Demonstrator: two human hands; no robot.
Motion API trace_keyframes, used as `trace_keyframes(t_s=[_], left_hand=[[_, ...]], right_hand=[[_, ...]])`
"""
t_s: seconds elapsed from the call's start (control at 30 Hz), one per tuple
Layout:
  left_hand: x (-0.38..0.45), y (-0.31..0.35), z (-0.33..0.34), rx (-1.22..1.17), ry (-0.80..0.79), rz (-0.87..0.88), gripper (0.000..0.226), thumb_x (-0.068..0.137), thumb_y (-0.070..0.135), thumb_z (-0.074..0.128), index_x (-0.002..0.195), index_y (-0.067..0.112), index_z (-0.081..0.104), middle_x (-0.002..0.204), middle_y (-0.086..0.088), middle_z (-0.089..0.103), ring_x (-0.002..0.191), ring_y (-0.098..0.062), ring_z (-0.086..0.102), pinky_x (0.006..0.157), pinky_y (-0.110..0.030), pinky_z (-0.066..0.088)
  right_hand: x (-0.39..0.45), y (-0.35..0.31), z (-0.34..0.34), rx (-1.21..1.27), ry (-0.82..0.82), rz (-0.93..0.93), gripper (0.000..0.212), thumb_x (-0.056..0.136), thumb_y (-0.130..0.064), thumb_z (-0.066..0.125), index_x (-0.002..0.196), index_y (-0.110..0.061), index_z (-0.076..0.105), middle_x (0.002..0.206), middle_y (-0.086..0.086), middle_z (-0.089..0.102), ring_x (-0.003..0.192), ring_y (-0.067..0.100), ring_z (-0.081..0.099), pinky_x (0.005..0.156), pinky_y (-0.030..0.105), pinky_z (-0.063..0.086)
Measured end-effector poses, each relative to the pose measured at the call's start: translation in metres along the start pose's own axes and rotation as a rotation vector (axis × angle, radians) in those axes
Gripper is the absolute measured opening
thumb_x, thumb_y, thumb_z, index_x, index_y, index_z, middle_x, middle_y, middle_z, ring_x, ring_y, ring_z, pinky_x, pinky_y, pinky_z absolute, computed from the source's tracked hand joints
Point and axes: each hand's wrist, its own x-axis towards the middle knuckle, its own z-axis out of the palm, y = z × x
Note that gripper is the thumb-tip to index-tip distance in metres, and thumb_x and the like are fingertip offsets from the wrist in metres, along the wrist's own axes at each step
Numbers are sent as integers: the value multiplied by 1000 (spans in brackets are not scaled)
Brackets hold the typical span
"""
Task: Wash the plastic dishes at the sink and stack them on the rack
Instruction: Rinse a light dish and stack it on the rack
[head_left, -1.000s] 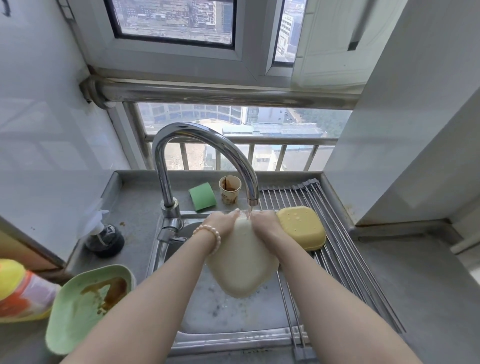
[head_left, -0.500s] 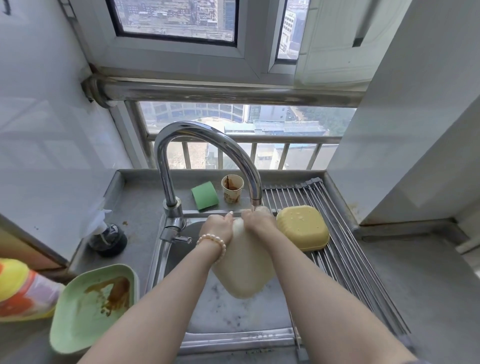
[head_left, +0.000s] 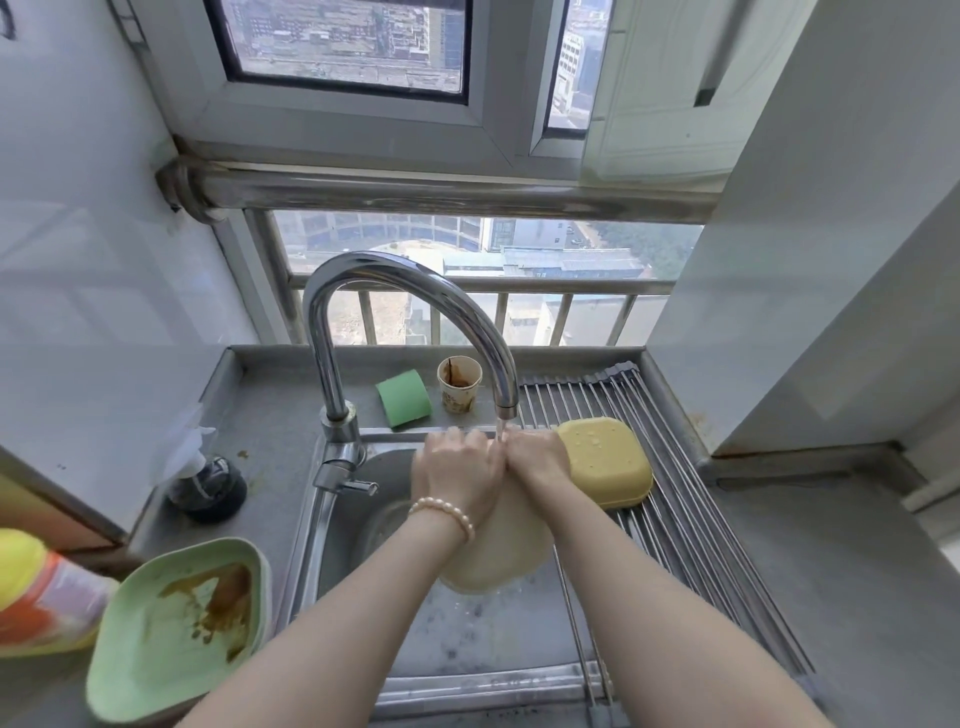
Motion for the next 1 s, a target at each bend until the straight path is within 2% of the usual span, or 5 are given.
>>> trace_keyframes(t_s=[0.17,0.4,0.6,0.77,1.0], left_hand=[[-20,-8,14,-68,-60,89,77,82,72,7,137,32,44,128,0,52,115,-25,49,87,-36,42],[-13,-17,6,-1127,-164,-602,50,68,58,74,87,13,64,95,-5,69,83,-20,62,78,-33,51],[-8,-5,-3,-1227,94,-840,52,94,48,51,68,3,56,71,-12,56,69,-24,49,59,-32,35],[2,-10,-13,-1238,242,-1013,50,100,35,44,110,-10,63,117,-23,63,111,-35,58,89,-32,42],[1,-13,-12,-1260,307,-1025,48,101,31,41,110,-10,63,118,-24,63,110,-36,59,89,-33,44]], right_hand=[[-2,9,-9,194,-45,141,39,103,-25,36,129,-1,53,132,17,56,122,28,52,96,30,42],[-1,3,-21,245,-46,183,39,102,-21,38,131,2,51,134,21,53,123,33,51,100,35,45],[-18,-15,6,-177,178,-16,47,100,-38,27,126,-10,54,128,14,55,116,32,52,95,40,42],[-50,-15,39,-421,208,-224,62,96,-54,25,149,-21,26,156,12,20,144,30,14,113,52,14],[-43,-2,42,-153,125,-131,70,92,-62,30,152,-26,17,156,9,17,141,31,15,110,48,23]])
